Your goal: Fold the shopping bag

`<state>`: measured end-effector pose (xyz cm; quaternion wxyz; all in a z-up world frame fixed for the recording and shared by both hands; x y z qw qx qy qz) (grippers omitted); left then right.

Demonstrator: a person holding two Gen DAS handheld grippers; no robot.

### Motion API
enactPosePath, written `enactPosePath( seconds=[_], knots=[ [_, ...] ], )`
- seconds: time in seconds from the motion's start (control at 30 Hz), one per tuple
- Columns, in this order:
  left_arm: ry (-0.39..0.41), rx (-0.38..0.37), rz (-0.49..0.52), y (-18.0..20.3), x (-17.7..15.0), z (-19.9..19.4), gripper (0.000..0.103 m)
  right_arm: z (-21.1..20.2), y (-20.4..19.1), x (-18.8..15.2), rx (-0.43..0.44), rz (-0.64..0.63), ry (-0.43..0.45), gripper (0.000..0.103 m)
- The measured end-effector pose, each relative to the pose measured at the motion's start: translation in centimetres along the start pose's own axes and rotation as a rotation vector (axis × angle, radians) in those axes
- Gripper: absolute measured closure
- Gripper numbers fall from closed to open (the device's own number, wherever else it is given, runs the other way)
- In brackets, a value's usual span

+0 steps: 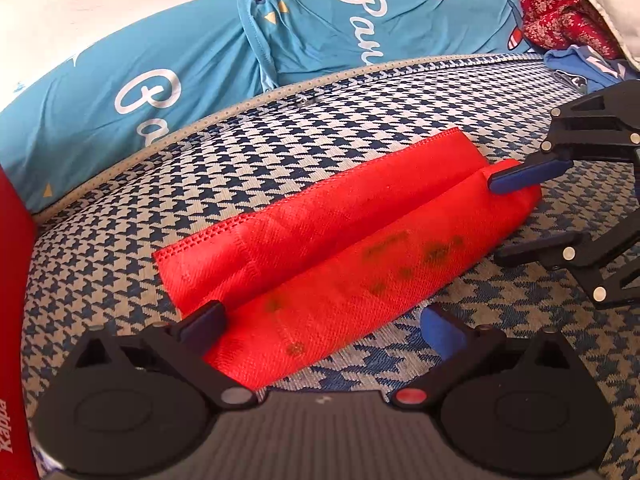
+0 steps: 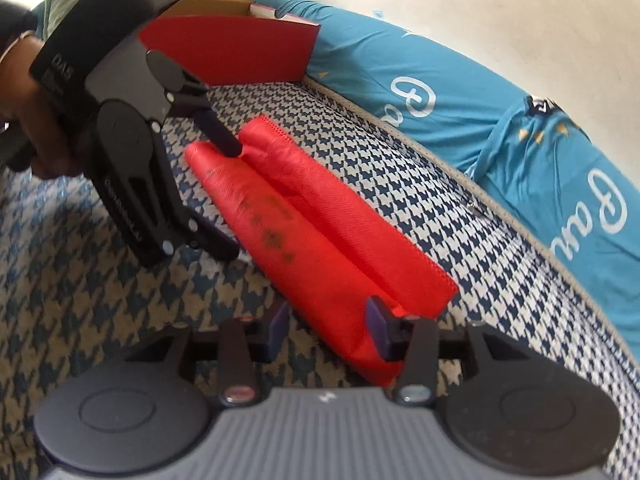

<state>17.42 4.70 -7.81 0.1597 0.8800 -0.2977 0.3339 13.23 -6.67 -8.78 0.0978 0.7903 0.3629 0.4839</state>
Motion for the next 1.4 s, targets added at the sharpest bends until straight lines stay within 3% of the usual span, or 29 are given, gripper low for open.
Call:
enactPosePath(
  seconds=[0.27,0.73,1.2,1.4],
  knots=[
    [0.042,-0.061,0.030,-0.8,-0.4,0.0,0.000,0.5,-1.8,0.1,-0.091,-0.120,0.026,0.063],
    [0.031,-0.101,0.028,-1.5,0.1,0.3,0.001,1.7,1.0,1.2,-0.019,0.116,-0.055,0.066],
    [0.044,-0.086,0.023,-1.0,-0.3,0.1,0.001,1.1,1.8,1.2,0.017,0.223,-0.088,0.066],
    [0.056,-0.091,0.040,-1.2,0.0,0.5,0.000,1.2,0.4,1.2,-0.039,0.081,-0.040,0.063]
  ],
)
Point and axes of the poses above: each gripper's, at about its wrist camera, not at the fingertips, and z roughly the way its jaws point, y to its right, x to its top, the point moved 4 cm from there along z, roughly the way its jaws point, and after that the axes turned 14 degrees about -x, right-handed, at the moved point
